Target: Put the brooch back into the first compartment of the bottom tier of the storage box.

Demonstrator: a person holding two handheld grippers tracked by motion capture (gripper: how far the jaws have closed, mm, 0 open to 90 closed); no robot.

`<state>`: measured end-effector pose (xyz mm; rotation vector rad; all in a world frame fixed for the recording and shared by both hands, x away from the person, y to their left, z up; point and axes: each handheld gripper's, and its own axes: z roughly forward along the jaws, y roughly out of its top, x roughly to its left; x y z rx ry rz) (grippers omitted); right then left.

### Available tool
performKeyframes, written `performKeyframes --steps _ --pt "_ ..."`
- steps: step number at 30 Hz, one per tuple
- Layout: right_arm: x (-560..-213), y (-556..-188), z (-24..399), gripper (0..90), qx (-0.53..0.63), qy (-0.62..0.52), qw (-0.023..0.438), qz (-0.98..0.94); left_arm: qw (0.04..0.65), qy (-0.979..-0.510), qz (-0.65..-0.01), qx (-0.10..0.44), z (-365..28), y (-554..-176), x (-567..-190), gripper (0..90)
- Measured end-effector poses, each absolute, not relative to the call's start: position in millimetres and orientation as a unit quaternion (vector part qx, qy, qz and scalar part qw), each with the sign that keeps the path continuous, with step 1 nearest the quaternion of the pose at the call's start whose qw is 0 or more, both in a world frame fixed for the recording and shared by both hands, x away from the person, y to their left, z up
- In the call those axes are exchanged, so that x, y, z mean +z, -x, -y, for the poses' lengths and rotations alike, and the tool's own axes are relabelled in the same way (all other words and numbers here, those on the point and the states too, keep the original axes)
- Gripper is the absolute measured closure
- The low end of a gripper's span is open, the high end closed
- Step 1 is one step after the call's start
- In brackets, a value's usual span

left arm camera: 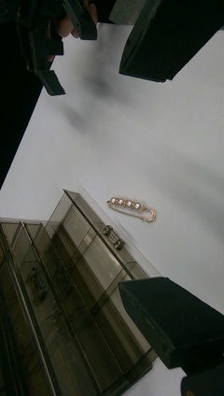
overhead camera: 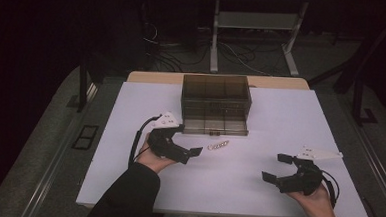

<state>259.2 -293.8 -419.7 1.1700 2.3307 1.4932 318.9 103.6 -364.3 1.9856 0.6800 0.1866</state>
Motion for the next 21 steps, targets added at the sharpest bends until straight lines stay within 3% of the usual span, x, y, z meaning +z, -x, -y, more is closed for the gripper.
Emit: performKeyframes --steps 21 --pt "-420 -259 294 0.2 0.494 -0.386 0.068 -0.777 0.456 -0.851 -0.255 0.058 -67 -337 -372 0.0"
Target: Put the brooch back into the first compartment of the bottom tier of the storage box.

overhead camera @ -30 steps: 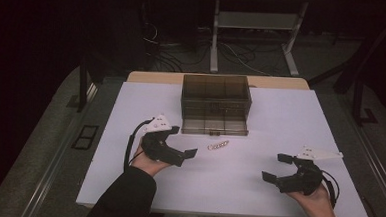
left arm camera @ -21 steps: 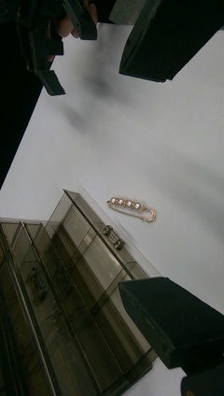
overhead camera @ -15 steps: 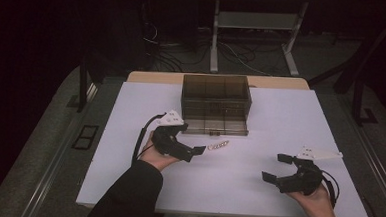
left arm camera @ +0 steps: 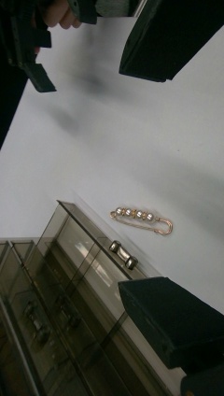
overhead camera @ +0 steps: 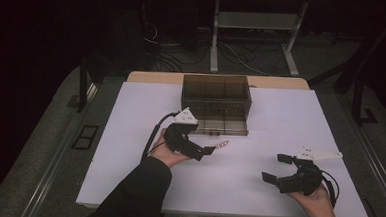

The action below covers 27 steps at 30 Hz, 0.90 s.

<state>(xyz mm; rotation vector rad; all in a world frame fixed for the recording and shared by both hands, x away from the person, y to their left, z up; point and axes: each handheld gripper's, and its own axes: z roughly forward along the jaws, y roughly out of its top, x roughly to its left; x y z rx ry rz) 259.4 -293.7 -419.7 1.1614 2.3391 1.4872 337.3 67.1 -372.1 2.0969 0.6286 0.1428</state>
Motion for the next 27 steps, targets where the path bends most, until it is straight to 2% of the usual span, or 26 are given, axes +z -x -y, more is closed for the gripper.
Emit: performKeyframes --steps 27 --pt "-420 -259 292 0.2 0.489 -0.382 0.062 -0.782 0.414 -0.878 -0.239 0.037 -36 -358 -394 0.0"
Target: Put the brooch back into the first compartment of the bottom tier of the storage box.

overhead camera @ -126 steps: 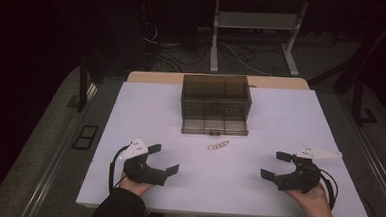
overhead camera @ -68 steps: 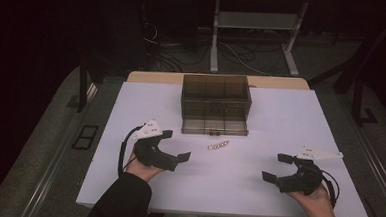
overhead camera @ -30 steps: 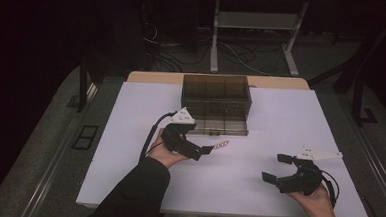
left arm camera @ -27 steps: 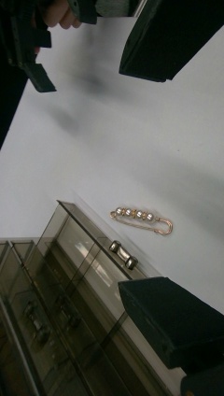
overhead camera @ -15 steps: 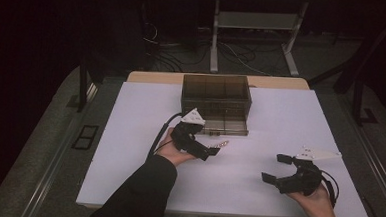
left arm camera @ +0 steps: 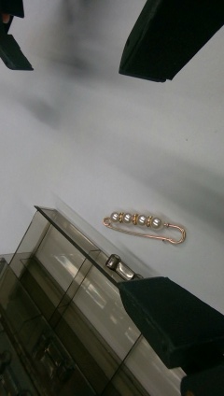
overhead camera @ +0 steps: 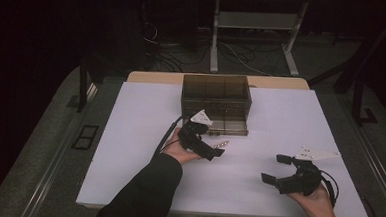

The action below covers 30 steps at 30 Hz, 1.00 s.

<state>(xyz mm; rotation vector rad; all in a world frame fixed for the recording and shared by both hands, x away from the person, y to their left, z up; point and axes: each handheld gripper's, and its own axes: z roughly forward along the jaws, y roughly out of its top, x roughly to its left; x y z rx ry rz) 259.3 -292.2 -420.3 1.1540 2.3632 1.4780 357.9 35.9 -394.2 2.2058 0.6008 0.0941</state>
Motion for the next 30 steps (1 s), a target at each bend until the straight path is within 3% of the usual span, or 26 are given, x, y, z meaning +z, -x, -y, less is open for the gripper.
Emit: performKeyframes --steps 20,30 --pt "-421 -259 291 0.2 0.486 -0.379 0.059 -0.785 0.391 -0.887 -0.242 0.023 -29 -375 -414 0.4" --pt "-421 -259 291 0.2 0.485 -0.376 0.059 -0.787 0.379 -0.897 -0.226 0.022 -21 -382 -415 11.2"
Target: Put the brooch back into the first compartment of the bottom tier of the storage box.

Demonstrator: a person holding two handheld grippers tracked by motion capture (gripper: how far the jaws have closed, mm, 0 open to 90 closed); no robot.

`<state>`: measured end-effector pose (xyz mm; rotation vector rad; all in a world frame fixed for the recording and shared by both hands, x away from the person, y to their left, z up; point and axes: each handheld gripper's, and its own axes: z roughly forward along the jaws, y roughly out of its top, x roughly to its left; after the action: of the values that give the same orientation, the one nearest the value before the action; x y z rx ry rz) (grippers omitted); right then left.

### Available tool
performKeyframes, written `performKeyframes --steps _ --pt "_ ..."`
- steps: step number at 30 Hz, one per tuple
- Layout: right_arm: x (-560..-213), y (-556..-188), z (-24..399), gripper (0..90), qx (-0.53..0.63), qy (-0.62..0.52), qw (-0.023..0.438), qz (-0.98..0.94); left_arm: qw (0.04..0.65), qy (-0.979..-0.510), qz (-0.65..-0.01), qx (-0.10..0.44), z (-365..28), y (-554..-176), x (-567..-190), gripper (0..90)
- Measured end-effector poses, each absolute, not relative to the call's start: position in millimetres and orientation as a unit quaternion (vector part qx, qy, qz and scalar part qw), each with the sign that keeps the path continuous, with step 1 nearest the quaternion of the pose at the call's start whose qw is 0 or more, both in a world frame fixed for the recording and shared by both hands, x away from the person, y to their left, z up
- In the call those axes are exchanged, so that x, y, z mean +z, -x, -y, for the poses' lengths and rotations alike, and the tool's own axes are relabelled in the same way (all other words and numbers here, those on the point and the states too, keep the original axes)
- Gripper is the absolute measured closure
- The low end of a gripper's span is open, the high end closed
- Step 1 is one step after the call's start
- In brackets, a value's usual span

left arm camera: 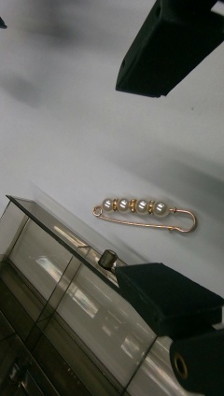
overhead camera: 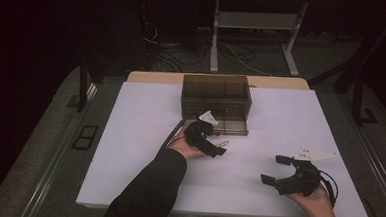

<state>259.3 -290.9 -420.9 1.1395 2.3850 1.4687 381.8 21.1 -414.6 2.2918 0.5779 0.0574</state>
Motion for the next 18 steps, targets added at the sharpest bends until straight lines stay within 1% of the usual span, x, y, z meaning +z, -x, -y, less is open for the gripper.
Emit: performKeyframes --steps 7,12,16,18 --pt "-421 -259 291 0.2 0.484 -0.376 0.059 -0.788 0.366 -0.906 -0.209 0.033 -12 -385 -411 18.4" --pt "-421 -258 290 0.2 0.485 -0.375 0.057 -0.788 0.36 -0.911 -0.197 0.037 -7 -388 -410 26.6" --pt "-421 -258 290 0.2 0.485 -0.375 0.057 -0.788 0.351 -0.918 -0.179 0.044 -3 -390 -411 31.3" --pt "-421 -258 290 0.2 0.484 -0.375 0.057 -0.789 0.35 -0.917 -0.186 0.039 -2 -389 -413 33.9"
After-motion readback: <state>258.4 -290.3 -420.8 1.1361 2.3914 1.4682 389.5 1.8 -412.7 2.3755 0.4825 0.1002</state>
